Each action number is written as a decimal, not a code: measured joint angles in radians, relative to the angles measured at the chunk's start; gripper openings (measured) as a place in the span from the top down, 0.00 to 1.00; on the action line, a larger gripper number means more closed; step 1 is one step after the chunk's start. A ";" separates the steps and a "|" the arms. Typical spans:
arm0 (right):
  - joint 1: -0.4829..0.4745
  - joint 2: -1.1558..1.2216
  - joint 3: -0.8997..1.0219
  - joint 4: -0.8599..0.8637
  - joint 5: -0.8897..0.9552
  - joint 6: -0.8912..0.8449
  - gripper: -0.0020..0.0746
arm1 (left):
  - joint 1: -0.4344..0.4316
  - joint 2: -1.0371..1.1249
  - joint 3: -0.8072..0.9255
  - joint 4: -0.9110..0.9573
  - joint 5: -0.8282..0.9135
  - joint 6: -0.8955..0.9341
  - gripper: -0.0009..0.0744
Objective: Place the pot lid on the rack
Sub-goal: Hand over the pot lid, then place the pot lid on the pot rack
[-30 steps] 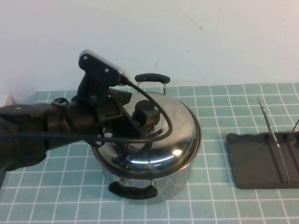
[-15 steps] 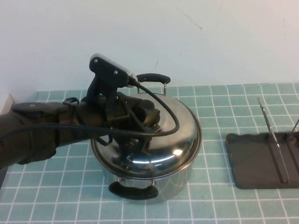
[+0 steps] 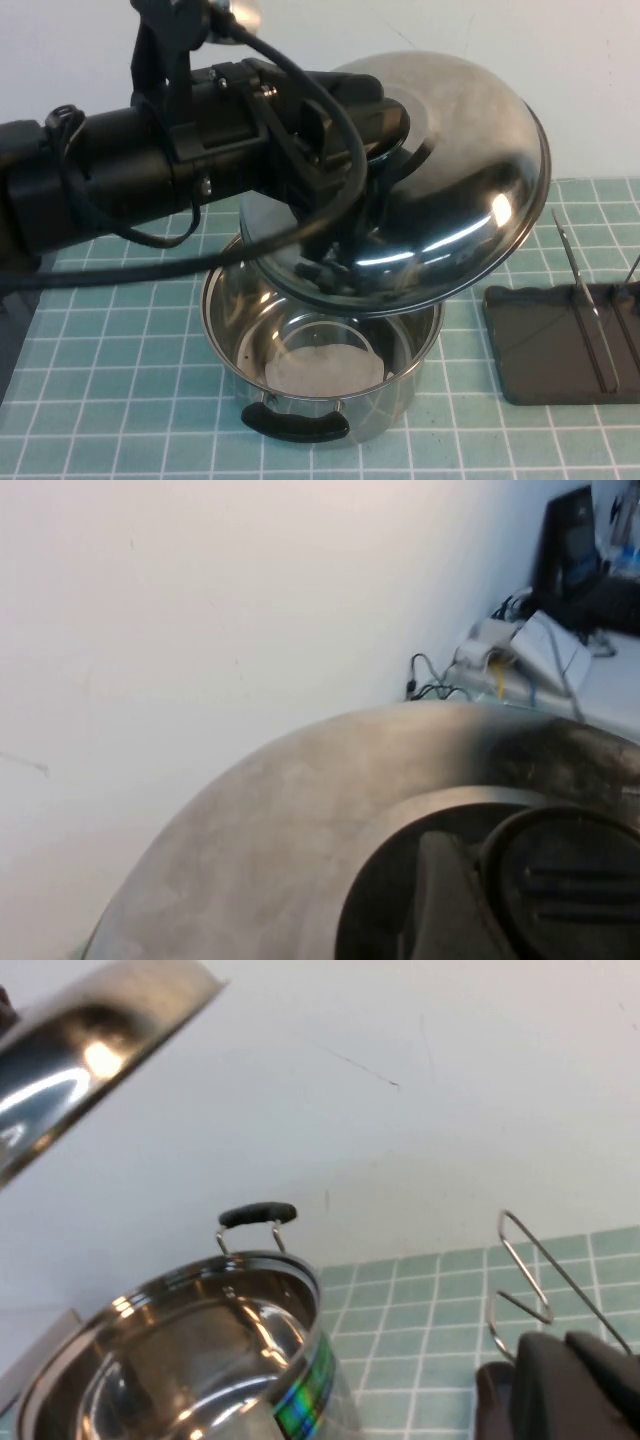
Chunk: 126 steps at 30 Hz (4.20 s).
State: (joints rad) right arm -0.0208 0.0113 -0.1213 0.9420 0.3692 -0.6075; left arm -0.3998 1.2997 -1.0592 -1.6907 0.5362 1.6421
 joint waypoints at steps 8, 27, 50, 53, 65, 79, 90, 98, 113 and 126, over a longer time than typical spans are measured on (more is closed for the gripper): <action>0.000 0.296 -0.129 0.433 0.052 -0.461 0.85 | 0.000 0.056 -0.001 0.005 0.003 -0.184 0.55; 0.000 1.097 -0.488 0.743 0.591 -0.484 0.44 | -0.001 0.079 -0.001 0.007 0.027 -0.164 0.55; 0.000 1.229 -0.593 0.743 0.670 -0.374 0.52 | -0.004 0.092 -0.001 0.014 0.132 -0.155 0.55; 0.000 1.229 -0.593 0.743 0.670 -0.370 0.60 | -0.010 0.118 -0.001 0.014 0.129 -0.155 0.55; -0.008 1.229 -0.596 0.750 0.684 -0.451 0.85 | -0.064 0.192 -0.003 0.006 0.080 -0.105 0.55; 0.001 1.229 -0.596 0.758 0.748 -0.600 0.93 | -0.077 0.194 -0.003 0.013 0.127 -0.079 0.20; 0.002 1.231 -0.640 0.728 0.709 -0.630 0.94 | -0.095 0.190 -0.009 0.006 0.207 -0.075 0.32; 0.002 1.231 -0.723 0.728 0.711 -0.632 0.94 | -0.095 0.119 -0.009 0.006 0.112 -0.075 0.75; 0.002 1.044 -0.756 0.493 0.401 -0.626 0.94 | -0.095 -0.120 0.043 0.468 -0.323 -0.283 0.99; 0.002 1.087 -0.649 0.376 0.283 -0.561 0.94 | -0.095 -0.133 0.112 0.478 -0.359 -0.287 0.99</action>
State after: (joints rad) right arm -0.0189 1.0984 -0.7701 1.3183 0.6523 -1.1685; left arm -0.4950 1.1665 -0.9474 -1.2122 0.1776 1.3553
